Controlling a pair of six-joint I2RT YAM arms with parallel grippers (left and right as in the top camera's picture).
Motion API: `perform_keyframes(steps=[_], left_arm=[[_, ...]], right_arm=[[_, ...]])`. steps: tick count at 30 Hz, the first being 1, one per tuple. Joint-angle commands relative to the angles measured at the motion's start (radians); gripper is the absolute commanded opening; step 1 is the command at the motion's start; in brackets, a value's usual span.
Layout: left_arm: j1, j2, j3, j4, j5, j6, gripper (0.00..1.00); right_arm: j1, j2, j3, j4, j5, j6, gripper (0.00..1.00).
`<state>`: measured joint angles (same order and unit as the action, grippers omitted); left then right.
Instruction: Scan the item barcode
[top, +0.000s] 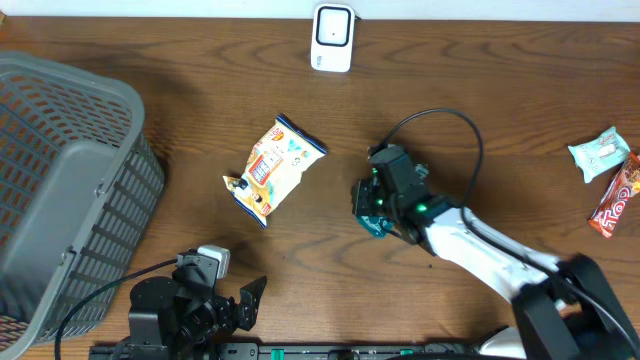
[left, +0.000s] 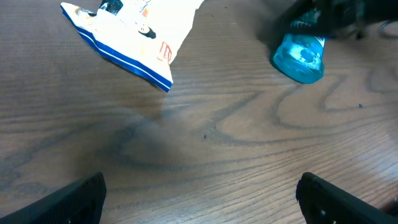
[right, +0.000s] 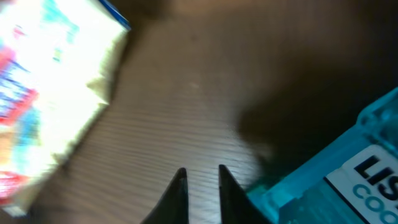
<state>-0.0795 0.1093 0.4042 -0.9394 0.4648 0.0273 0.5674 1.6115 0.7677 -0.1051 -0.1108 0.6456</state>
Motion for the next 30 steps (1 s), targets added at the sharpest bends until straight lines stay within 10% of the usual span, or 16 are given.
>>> perform_keyframes(steps=[1,13,22,30], left_arm=[[0.002,-0.002,0.009,-0.002,-0.005,0.010,0.98],[0.002,-0.002,0.009,-0.003,-0.005,0.010,0.98],[0.002,-0.002,0.009,-0.003,-0.005,0.010,0.98],[0.002,-0.002,0.009,-0.003,-0.005,0.010,0.98]], right_arm=[[0.013,0.052,0.006,-0.016,0.019,0.005,0.01],[0.019,-0.094,0.015,-0.400,0.126,0.000,0.03],[0.019,-0.232,0.122,-0.541,0.322,-0.009,0.69],[0.019,-0.021,0.123,-0.526,0.476,-0.019,0.76]])
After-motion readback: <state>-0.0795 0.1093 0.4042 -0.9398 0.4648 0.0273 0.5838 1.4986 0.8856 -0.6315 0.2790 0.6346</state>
